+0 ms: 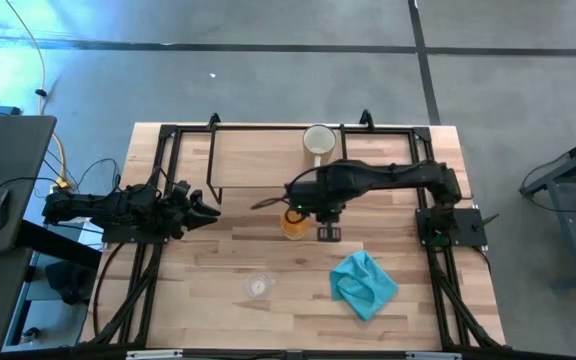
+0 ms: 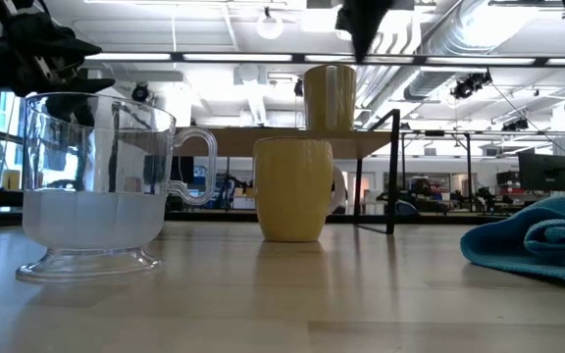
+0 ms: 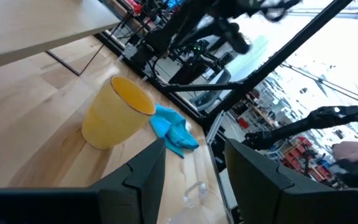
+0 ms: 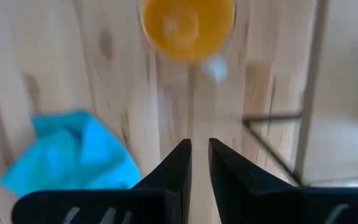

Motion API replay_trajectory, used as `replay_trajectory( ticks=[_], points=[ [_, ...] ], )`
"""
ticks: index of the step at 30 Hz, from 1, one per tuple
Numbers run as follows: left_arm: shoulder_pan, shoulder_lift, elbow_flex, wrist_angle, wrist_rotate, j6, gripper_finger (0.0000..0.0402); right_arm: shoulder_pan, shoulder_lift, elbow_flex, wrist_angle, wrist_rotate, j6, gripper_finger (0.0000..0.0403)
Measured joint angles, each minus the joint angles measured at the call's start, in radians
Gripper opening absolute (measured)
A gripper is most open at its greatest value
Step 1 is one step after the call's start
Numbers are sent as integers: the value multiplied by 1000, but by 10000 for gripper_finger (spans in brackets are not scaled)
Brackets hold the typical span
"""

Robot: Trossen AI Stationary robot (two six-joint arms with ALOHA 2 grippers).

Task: Stack small to large cups/mugs on shelf
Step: Put the yellow mug on the shelf

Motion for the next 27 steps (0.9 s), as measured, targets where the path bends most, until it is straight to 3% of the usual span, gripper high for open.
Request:
replay_trajectory(
  ticks=[6, 13, 19, 27],
  points=[
    [0, 0, 0, 1, -12, 1, 154, 0, -125, -285, 117, 0, 13, 47],
    [0, 0, 0, 1, -15, -32, 154, 3, -419, -641, 582, 7, 84, 47],
    [0, 0, 0, -1, -43, -59, 154, 3, -623, -872, 874, 41, 104, 47],
    [0, 0, 0, -1, -49, -93, 154, -17, -708, -1103, 1084, 44, -54, 47]
  ],
)
